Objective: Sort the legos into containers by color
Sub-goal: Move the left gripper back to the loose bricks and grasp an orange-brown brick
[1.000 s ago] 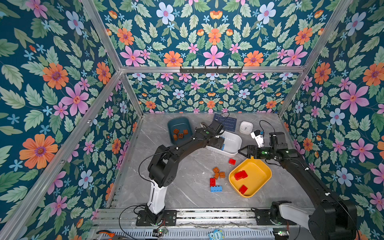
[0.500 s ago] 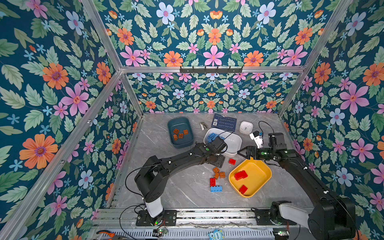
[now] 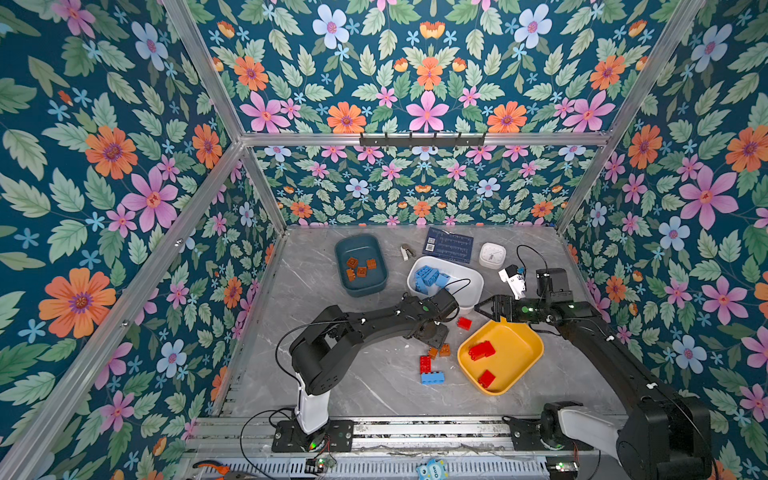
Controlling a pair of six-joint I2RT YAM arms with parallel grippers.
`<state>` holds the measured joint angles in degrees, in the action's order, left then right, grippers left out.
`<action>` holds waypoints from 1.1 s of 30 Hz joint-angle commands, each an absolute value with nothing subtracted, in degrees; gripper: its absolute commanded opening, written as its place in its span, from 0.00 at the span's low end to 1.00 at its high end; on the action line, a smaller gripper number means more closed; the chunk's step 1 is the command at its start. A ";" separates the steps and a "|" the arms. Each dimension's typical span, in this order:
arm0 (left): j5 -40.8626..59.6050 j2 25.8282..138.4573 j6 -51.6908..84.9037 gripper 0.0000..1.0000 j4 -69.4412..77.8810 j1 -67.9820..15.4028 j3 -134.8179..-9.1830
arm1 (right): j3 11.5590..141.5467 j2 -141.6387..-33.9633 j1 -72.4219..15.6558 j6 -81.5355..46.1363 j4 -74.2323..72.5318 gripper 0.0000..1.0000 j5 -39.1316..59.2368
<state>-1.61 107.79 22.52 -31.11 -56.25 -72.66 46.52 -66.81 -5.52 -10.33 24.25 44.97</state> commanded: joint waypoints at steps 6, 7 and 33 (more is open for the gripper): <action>-0.68 109.31 22.00 0.69 -30.06 -56.16 -72.34 | 46.47 -67.44 -5.55 -10.06 23.99 0.99 45.70; -1.03 109.50 21.93 0.69 -30.10 -56.05 -72.26 | 46.46 -67.50 -5.55 -10.02 23.99 0.99 45.70; -0.79 106.69 29.33 0.57 -29.62 -54.14 -68.98 | 46.14 -67.59 -5.61 -10.10 23.73 0.99 45.61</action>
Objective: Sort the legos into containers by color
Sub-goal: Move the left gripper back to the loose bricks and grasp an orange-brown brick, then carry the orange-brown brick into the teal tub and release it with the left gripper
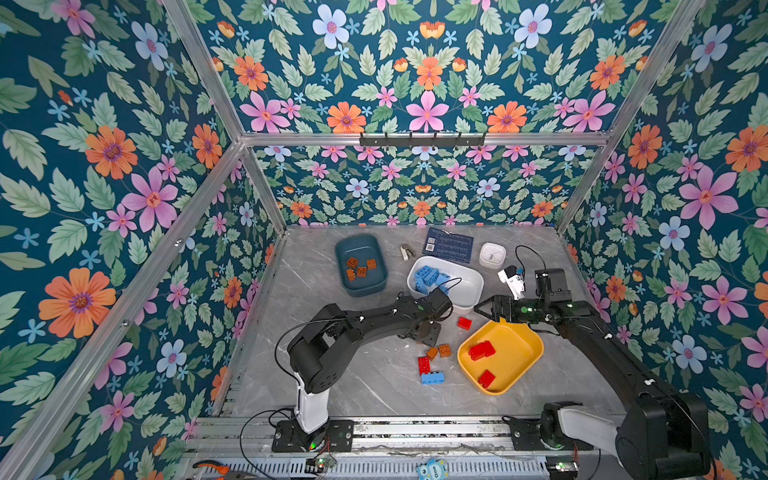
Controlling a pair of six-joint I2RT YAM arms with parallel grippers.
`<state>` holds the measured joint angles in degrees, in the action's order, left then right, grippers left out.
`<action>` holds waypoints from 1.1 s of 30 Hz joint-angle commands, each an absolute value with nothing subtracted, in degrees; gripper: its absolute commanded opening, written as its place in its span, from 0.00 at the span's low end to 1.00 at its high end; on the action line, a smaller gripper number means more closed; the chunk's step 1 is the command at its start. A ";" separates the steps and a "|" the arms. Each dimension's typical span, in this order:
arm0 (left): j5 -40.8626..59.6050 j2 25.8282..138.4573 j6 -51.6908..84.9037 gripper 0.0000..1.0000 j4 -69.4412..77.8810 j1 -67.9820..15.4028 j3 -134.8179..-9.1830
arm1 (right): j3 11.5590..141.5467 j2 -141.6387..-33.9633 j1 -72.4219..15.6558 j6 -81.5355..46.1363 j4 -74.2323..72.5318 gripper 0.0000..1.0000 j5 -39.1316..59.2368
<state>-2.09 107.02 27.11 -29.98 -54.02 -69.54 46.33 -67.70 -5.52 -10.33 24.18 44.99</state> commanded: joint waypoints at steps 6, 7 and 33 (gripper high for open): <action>-2.94 106.61 30.23 0.50 -30.23 -54.29 -68.38 | 46.08 -67.63 -5.55 -10.10 23.75 0.99 45.70; -3.03 106.65 30.23 0.49 -30.15 -54.29 -68.38 | 46.04 -67.62 -5.54 -10.04 23.73 0.99 45.70; -6.89 100.05 18.61 0.28 -37.61 -46.08 -76.45 | 46.86 -67.88 -6.31 -14.20 18.86 0.99 49.92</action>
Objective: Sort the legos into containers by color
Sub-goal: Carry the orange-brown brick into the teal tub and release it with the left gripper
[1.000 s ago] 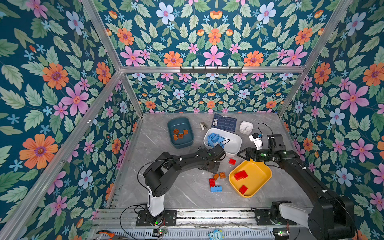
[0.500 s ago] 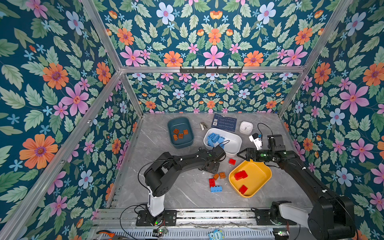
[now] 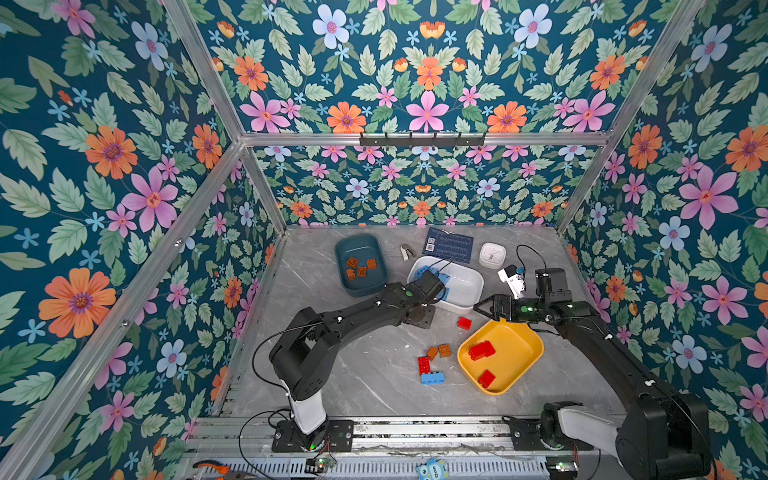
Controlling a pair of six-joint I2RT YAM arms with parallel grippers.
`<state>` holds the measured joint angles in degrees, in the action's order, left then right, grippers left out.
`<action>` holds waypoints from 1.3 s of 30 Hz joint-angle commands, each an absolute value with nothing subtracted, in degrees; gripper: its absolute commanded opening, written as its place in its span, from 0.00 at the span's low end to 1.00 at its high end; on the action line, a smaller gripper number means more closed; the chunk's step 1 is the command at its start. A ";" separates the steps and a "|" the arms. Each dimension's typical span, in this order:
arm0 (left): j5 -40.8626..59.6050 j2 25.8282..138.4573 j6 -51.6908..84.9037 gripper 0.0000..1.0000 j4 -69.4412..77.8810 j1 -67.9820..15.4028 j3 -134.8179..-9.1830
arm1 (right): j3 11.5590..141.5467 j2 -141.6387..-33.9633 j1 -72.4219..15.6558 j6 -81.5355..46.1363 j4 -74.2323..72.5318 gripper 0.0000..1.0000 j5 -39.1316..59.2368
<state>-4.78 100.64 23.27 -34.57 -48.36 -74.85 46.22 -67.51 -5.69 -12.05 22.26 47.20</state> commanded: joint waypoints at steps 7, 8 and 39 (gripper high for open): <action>-9.35 101.14 10.90 0.28 -37.98 -35.65 -83.22 | 47.89 -69.73 -9.19 -16.42 16.11 0.99 49.90; -9.21 101.73 9.86 0.28 -37.62 -33.98 -84.31 | 48.07 -70.00 -9.47 -16.65 15.75 0.99 49.92; -4.79 129.55 2.99 0.46 -26.56 -13.56 -108.23 | 50.58 -71.28 -10.54 -16.39 17.43 0.99 47.61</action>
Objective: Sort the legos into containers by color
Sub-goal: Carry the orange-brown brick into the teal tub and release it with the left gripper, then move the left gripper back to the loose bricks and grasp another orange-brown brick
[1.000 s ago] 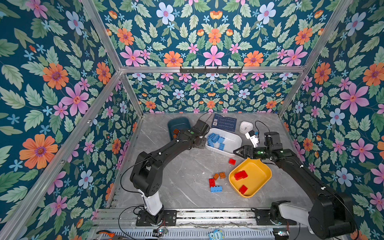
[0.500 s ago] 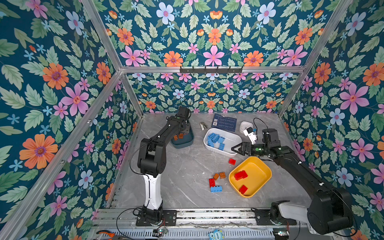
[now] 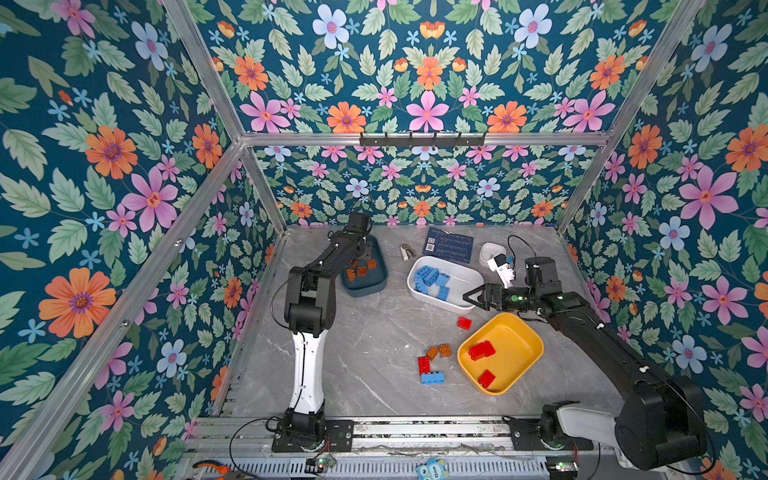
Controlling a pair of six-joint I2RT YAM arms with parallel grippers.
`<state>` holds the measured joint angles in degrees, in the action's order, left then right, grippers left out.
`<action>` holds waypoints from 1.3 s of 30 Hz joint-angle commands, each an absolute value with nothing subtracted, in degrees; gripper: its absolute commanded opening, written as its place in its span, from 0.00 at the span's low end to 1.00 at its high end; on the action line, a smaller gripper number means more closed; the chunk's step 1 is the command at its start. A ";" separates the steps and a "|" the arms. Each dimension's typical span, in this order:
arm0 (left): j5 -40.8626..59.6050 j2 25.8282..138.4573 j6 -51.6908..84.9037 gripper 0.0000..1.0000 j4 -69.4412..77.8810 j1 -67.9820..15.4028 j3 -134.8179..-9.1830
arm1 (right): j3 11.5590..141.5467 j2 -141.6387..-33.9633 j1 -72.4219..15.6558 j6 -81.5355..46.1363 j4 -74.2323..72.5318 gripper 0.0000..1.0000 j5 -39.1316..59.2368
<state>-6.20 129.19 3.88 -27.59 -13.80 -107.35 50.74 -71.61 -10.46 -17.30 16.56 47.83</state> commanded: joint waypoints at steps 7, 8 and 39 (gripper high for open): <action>-2.83 127.35 4.05 0.69 -32.07 -13.88 -111.07 | 49.97 -71.09 -10.54 -16.38 17.33 0.99 47.45; -2.42 126.11 4.49 0.69 -32.48 -14.03 -110.39 | 50.00 -71.17 -10.46 -16.45 17.31 0.99 47.54; 0.94 86.47 29.27 0.70 -24.79 -53.92 -60.41 | 47.29 -69.93 -10.43 -14.28 19.15 0.99 45.20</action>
